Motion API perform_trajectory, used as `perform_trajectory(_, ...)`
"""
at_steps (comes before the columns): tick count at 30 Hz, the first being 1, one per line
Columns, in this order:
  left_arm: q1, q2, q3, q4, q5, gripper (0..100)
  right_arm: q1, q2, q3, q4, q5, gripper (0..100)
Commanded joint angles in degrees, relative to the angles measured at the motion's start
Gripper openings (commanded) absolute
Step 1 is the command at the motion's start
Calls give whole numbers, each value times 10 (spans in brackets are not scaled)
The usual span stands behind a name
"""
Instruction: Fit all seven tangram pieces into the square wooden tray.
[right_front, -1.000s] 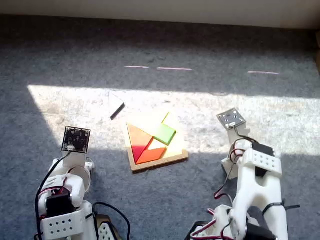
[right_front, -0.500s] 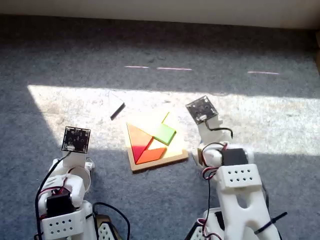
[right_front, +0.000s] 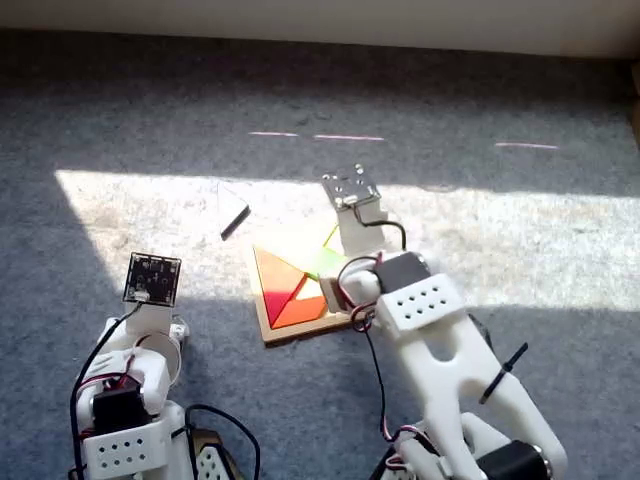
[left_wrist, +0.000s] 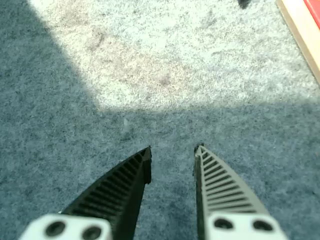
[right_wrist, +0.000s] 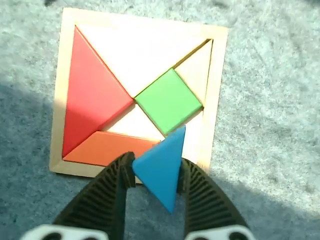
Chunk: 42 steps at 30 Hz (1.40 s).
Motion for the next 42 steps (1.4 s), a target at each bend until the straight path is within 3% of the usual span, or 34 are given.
perform_trajectory(1,-8,-26,-2,-11,-4,155,-28,20,-60,2,-57,5)
perform_trajectory(9,-8,-26,-2,-11,-4,155,-45,44,-70,-2,-93,5)
perform_trajectory(11,-8,-26,-2,-11,-4,155,-45,45,-70,-11,-174,8)
perform_trajectory(17,-8,-26,-2,-11,-4,155,-44,45,-65,-126,-526,9)
perform_trajectory(20,-8,-26,-2,-11,-4,155,-45,46,-64,-167,-607,9)
perform_trajectory(31,-8,-26,-2,-11,-4,155,-92,47,-27,-188,-621,10)
perform_trajectory(42,-8,-26,-2,-11,-4,155,-95,47,53,-253,-621,11)
